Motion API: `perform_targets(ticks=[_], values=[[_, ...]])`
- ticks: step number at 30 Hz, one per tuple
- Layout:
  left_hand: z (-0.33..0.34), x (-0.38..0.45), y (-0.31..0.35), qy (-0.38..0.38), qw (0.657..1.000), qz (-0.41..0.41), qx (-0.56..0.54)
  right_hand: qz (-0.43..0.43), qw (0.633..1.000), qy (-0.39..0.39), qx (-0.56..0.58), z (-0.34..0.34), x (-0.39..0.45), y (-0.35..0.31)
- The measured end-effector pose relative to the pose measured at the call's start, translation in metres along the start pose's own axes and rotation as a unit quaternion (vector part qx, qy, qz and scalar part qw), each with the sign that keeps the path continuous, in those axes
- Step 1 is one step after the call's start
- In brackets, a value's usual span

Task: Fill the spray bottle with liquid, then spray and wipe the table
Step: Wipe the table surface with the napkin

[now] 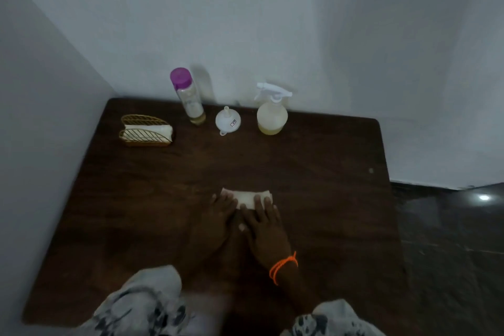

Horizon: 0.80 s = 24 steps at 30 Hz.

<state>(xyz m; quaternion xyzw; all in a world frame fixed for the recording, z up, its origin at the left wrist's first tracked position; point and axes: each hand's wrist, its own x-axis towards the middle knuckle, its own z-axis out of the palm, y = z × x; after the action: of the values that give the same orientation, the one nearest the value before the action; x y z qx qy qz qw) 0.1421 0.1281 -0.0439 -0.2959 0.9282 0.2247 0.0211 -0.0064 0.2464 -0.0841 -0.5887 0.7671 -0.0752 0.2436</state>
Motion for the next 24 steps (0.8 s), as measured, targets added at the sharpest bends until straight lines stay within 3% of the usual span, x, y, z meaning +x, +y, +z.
perform_targets(ticks=[4,9,13,17,20,24], values=[[0.034,-0.064,0.027,-0.041,0.999,-0.017,-0.012,0.003,0.999,0.01,-0.036,0.027,-0.077,-0.007],[0.085,-0.097,0.075,-0.114,0.99,0.071,0.047,0.066,0.995,0.044,-0.053,0.04,-0.161,0.016],[0.093,-0.07,0.117,-0.2,0.967,0.121,0.103,0.096,0.992,0.052,-0.059,0.031,-0.183,0.051],[0.089,0.0,0.138,-0.141,0.977,0.107,0.116,0.147,0.988,0.047,-0.006,0.006,-0.158,0.089],[0.085,0.066,0.141,-0.141,0.978,0.095,0.125,0.185,0.982,0.031,0.012,-0.023,-0.116,0.118],[0.067,0.143,0.137,-0.094,0.986,0.072,0.12,0.193,0.981,0.03,0.015,-0.065,-0.046,0.147]])
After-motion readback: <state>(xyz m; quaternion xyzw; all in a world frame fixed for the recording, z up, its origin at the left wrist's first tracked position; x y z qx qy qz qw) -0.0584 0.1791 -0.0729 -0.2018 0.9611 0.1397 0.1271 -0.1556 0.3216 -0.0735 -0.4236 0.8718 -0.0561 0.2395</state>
